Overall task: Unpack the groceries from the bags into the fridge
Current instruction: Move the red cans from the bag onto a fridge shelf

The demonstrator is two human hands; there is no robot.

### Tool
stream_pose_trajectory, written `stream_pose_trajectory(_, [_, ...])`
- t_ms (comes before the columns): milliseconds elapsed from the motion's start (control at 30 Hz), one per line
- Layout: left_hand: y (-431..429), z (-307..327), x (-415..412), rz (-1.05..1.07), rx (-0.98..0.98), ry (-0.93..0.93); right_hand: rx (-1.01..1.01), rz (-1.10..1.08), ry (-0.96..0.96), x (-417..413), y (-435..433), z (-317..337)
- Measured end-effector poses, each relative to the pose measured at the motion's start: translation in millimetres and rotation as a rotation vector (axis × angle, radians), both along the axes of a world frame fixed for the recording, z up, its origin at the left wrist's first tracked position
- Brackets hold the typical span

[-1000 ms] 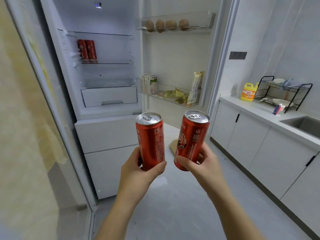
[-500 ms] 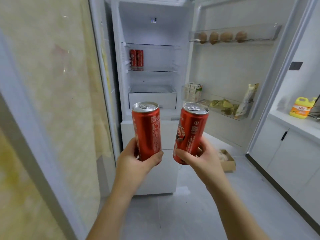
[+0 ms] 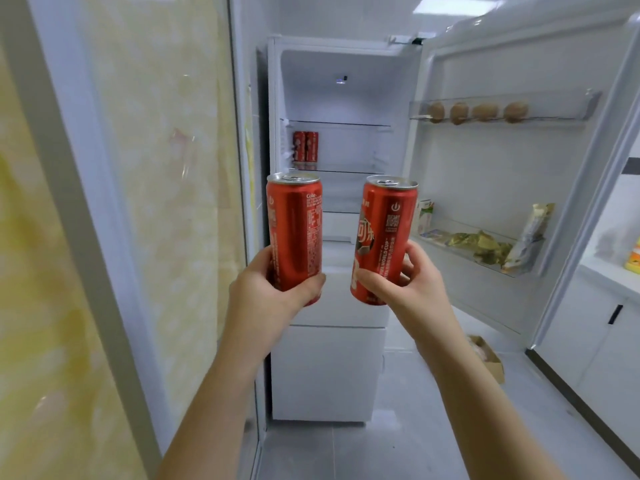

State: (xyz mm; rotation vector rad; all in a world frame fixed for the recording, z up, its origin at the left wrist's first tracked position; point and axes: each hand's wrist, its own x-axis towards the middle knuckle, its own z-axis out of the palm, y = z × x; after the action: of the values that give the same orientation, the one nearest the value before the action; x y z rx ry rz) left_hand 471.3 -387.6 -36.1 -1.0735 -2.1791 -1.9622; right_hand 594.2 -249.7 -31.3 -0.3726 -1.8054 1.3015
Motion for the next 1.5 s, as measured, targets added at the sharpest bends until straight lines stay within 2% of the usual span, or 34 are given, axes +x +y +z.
stream_pose_trajectory(533, [39,46,26,-0.017,0.055,0.051,0.067,0.032,0.099,25,39,54])
stream_pose_trajectory(1133, [73,46,46,0.015,0.01,0.092,0.049,0.06,0.064,36,83,42])
stream_pose_trajectory(1500, [114,32,8,0.013,0.021,0.048,0.037,0.061,0.032,7,126,29])
